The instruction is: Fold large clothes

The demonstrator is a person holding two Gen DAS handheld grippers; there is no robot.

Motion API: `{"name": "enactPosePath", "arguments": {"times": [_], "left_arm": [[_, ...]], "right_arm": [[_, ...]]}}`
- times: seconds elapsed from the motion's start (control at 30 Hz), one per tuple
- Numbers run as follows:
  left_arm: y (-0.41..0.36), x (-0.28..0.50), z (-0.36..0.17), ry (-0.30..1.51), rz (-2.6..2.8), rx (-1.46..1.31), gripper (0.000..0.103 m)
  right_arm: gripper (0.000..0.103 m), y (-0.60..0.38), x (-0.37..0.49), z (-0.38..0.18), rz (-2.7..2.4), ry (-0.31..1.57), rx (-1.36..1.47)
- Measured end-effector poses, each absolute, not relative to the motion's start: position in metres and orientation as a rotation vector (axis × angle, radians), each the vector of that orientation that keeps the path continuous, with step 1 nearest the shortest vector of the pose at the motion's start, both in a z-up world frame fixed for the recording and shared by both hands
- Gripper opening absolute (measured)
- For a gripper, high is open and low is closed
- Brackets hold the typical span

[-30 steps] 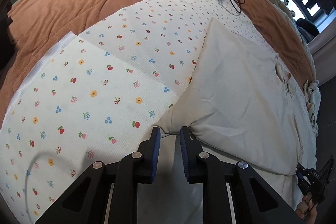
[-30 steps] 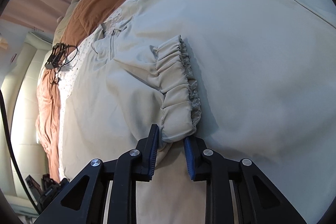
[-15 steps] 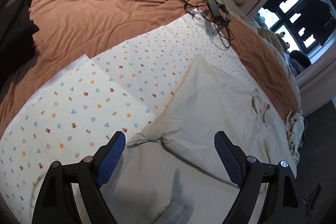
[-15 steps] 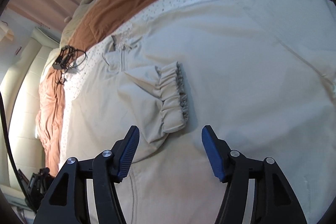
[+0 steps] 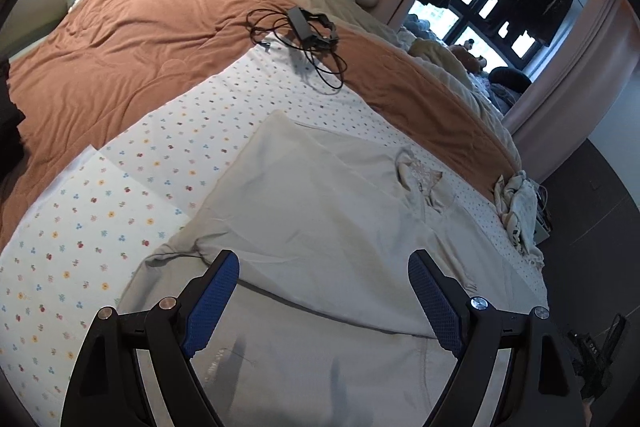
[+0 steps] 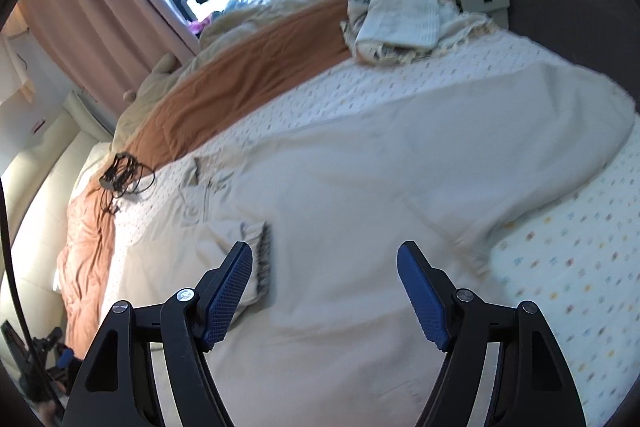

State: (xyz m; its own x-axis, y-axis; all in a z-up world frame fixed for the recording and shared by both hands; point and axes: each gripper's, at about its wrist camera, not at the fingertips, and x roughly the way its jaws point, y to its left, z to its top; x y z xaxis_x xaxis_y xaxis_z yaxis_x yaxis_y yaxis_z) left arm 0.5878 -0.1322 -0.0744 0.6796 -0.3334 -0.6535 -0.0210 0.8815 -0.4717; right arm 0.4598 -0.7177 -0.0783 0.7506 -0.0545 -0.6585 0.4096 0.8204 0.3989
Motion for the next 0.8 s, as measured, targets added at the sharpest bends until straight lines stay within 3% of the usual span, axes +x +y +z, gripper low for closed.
{"name": "enactPosePath", "arguments": {"times": [0.17,0.4,0.6,0.7,0.8], "left_arm": [[-0.167,0.585,-0.073,0.810,-0.249,-0.444,0.087],[-0.196,0.581,-0.080,0.804,-0.281,-0.399,0.087],[-0.209,0.590,-0.088,0.807,-0.271,-0.392,0.087],[-0.214,0.595,-0.093,0.817,-0.277,-0.387,0.087],[-0.214,0.599,-0.096,0.820,-0.260,-0.367,0.087]], "right_arm": [[0.075,-0.767,0.431,-0.075,-0.455,0.610,0.631],[0.074,-0.855,0.388,-0.115,-0.573,0.539,0.831],[0.055,-0.911,0.361,-0.153,-0.618,0.487,0.972],[0.038,-0.937,0.358,-0.167,-0.602,0.468,1.010],[0.034,-0.954,0.355,-0.180,-0.623,0.467,1.028]]}}
